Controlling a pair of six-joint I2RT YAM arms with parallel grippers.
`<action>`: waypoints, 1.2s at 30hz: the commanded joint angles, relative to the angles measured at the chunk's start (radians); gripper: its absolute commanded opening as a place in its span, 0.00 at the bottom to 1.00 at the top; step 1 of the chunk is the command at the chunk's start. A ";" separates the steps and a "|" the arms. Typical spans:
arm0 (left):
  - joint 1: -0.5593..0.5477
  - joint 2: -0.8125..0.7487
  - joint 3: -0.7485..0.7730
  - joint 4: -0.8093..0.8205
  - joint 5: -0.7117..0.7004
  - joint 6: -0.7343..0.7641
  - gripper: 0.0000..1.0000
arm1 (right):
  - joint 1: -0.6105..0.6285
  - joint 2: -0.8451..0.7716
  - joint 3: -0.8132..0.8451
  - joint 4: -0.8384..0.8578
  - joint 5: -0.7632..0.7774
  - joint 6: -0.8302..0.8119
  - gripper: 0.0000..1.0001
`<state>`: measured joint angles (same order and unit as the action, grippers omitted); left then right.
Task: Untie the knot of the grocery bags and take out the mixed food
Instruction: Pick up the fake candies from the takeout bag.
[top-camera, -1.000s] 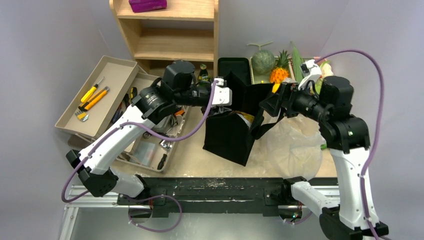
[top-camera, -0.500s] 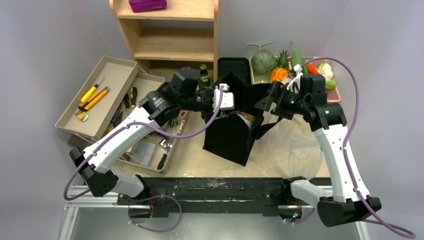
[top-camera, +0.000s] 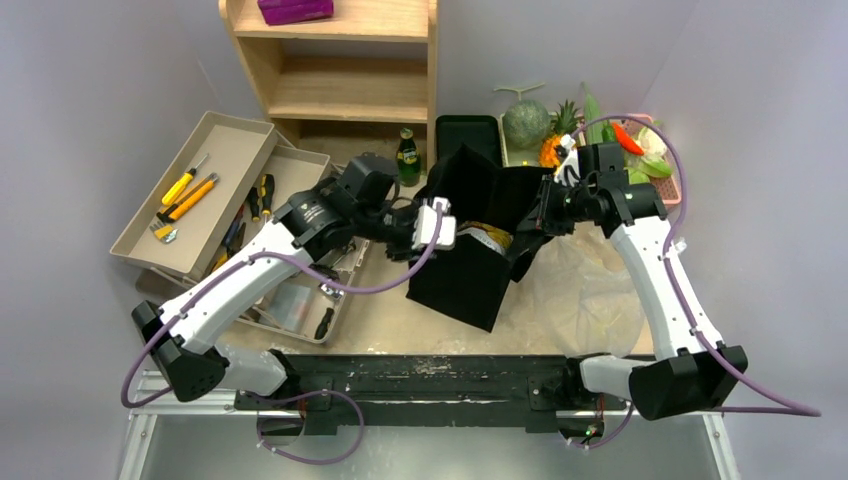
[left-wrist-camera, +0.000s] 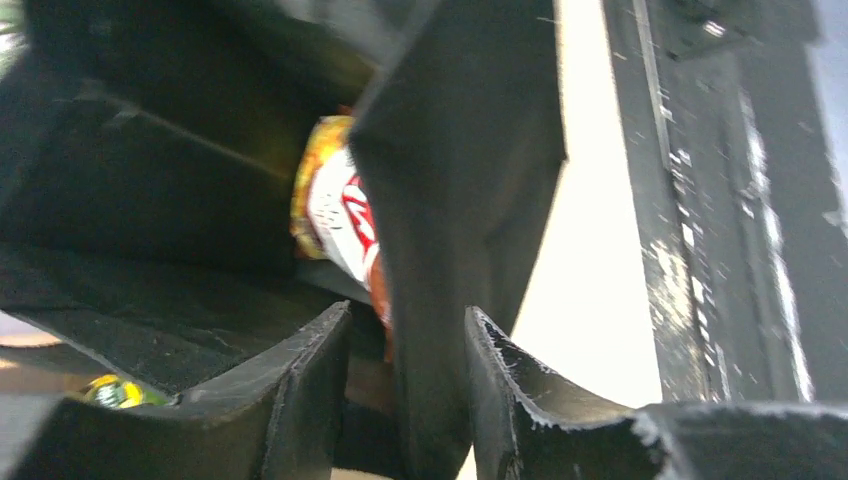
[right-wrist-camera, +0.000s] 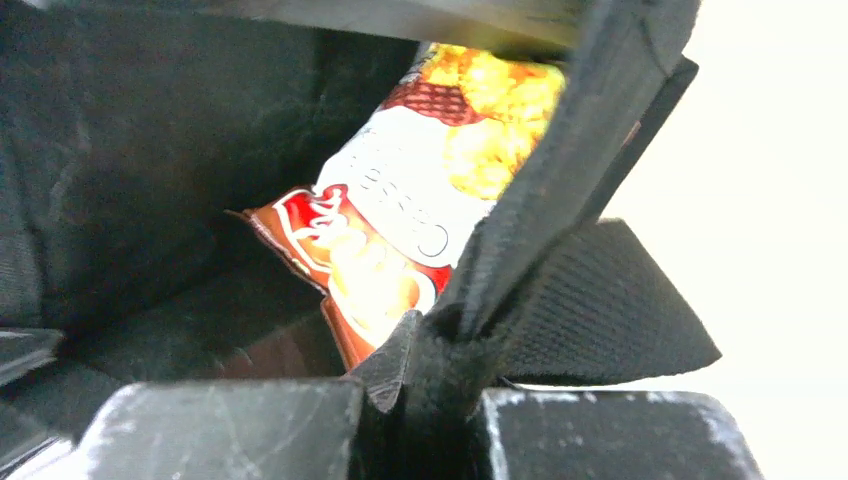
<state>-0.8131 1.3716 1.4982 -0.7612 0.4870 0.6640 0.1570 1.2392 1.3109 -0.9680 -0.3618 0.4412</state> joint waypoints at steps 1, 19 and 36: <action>0.005 -0.099 -0.033 -0.236 0.253 0.160 0.42 | 0.003 -0.037 0.197 0.005 -0.082 -0.216 0.00; -0.027 -0.061 0.031 0.281 0.105 -0.136 0.51 | 0.019 0.137 0.712 -0.334 -0.237 -0.505 0.00; -0.085 -0.106 -0.427 0.044 0.080 0.355 0.57 | 0.139 -0.019 0.490 -0.138 -0.204 -0.560 0.00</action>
<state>-0.8970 1.2625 1.1110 -0.6823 0.5713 0.9573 0.2623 1.2766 1.7622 -1.2797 -0.5240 -0.0853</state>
